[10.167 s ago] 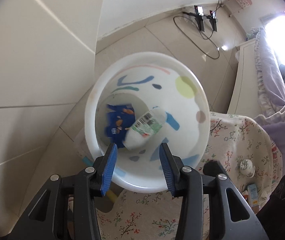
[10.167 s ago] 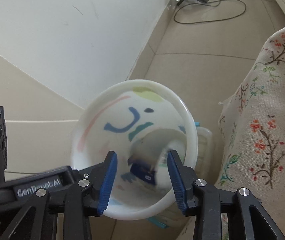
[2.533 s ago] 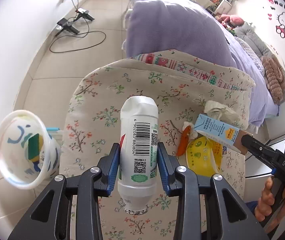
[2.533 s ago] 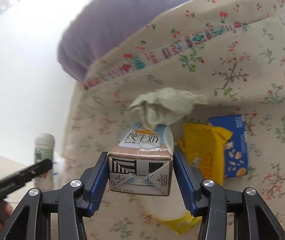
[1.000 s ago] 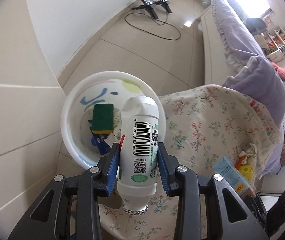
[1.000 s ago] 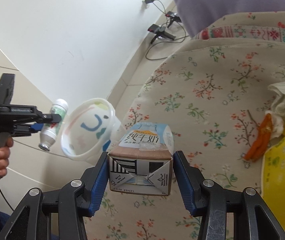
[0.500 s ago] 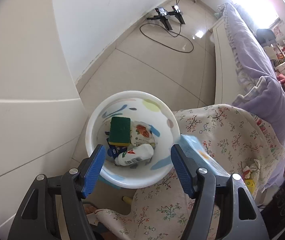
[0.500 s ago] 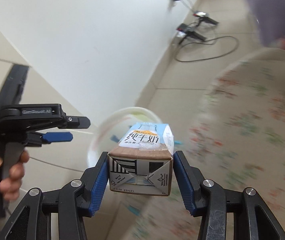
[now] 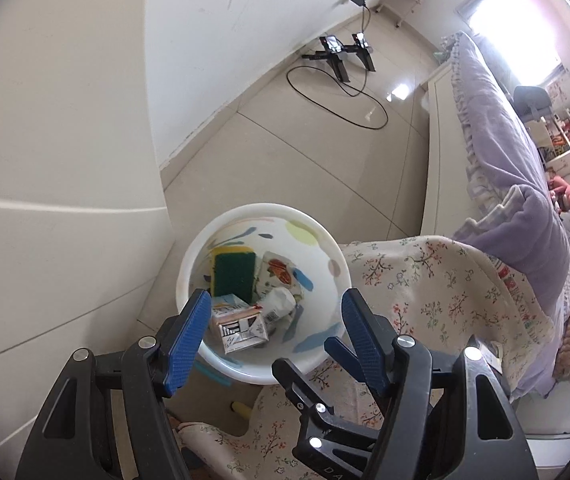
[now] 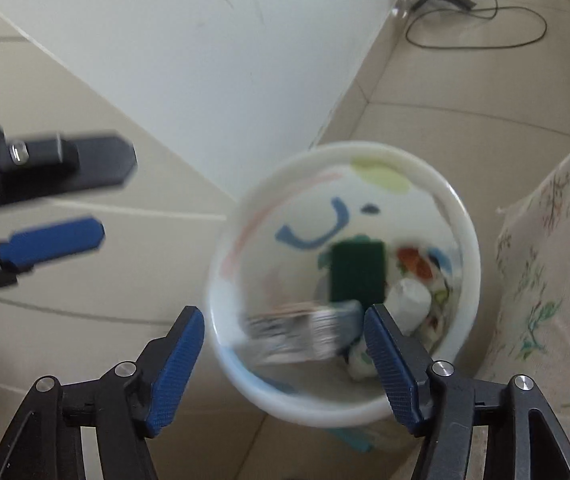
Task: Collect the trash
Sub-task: 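Carry bottle and milk carton to the white bucket and release both, then return both tools to the remaining trash on the cloth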
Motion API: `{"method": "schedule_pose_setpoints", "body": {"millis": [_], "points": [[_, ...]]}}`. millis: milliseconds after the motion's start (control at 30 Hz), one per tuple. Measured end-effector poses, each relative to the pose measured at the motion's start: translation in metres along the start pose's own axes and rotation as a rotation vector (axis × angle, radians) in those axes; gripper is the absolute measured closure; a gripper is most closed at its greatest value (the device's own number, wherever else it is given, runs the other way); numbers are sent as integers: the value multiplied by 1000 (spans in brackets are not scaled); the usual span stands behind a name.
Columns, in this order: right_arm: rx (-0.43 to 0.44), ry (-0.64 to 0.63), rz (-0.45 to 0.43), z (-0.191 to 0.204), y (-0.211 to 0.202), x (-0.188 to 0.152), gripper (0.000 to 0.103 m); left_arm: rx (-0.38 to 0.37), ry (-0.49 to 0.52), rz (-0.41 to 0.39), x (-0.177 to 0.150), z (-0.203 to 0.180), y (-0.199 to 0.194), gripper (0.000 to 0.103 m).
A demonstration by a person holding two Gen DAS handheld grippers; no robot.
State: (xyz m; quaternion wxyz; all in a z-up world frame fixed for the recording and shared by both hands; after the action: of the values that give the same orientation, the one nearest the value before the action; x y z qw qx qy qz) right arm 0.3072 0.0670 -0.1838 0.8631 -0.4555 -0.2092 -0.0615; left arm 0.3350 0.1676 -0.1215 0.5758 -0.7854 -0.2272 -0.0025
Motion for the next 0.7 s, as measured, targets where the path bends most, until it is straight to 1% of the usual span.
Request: {"method": "schedule_pose_setpoints", "body": {"millis": [133,267,467,700], "points": [[-11,8,-3,-17,-14,-9,32,1,25,0,-4,-11,1,33],[-27,20,-34,-30,-46,-12,32,-9,47,9,-9,-23,4,33],[-67,32,-71,-49,-105,-23,32,-27,99,26,-19,-50,7,33],[-135,60,-114,-79,-180,-41,32,-49,221,68,-51,-106,18,33]]}}
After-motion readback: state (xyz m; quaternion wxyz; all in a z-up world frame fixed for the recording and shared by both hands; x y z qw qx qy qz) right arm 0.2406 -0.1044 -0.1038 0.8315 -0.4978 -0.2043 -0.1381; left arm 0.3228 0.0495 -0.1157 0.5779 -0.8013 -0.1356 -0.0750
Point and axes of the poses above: each gripper's, at about its wrist camera, not at the fingertips, and y roughly the way its jaws point, z to its left, x to its top, the point moved 6 cm from there along y, roughly the way its jaws point
